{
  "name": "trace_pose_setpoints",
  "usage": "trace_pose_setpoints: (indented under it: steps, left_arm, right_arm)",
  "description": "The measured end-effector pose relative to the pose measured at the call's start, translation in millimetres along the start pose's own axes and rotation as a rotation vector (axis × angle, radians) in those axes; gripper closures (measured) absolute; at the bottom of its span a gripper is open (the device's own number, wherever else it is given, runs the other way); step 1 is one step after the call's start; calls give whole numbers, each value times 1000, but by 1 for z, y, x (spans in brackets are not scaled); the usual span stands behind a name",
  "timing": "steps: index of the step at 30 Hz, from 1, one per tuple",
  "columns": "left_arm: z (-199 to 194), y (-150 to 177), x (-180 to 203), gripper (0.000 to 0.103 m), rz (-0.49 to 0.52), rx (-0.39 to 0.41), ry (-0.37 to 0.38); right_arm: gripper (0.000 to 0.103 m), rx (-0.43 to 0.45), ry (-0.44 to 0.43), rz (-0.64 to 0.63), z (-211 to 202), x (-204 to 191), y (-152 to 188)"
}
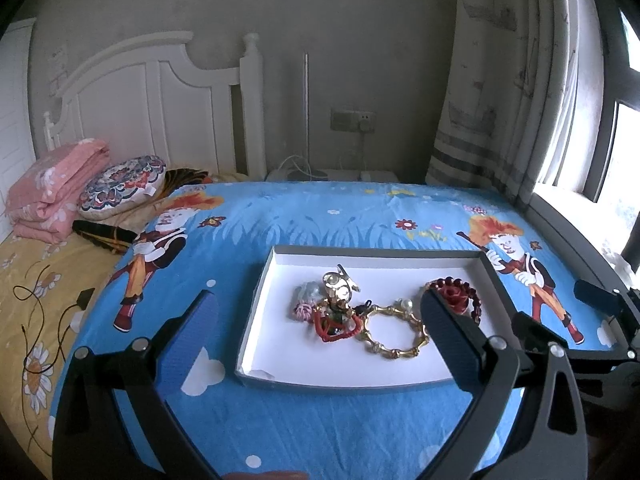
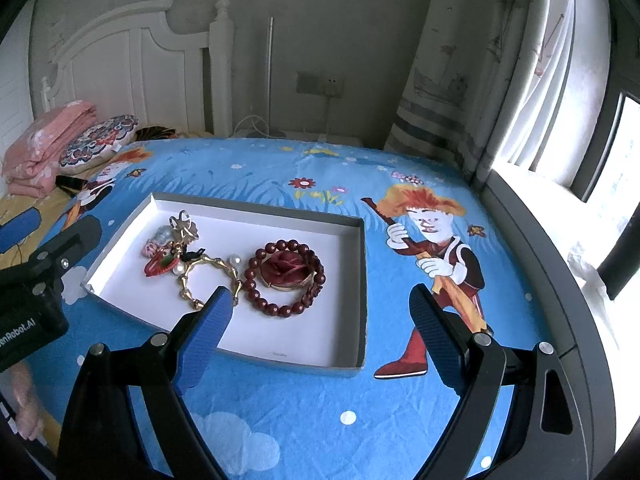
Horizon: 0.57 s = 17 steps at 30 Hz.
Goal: Organize jewelry
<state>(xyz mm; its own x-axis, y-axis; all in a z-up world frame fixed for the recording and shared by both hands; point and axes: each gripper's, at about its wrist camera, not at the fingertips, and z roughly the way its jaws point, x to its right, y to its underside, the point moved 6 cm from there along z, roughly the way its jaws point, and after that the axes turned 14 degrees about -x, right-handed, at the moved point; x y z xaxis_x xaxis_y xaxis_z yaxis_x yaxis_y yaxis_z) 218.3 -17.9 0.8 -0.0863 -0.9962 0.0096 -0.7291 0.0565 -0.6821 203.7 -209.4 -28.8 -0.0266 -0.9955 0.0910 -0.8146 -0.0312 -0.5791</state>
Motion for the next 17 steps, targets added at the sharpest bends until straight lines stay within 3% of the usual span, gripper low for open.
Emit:
trace_pose_setpoints:
  steps: [5,8,13,17]
  left_arm:
    - [0,0,-3,5,-17,41,30]
    - [1,1,-13,5,-53,64,-27]
    - [17,2,-37,5,-67,-29,-16]
    - [43,4,-83,5,-53,-109,-73]
  right_arm:
    - [19,-2,0,-2,1,0,1]
    - [19,-7,3,-5,4,0,3]
    - [19,-23,9,3,16,13,5]
    - [19,-58,25,91,35,69,10]
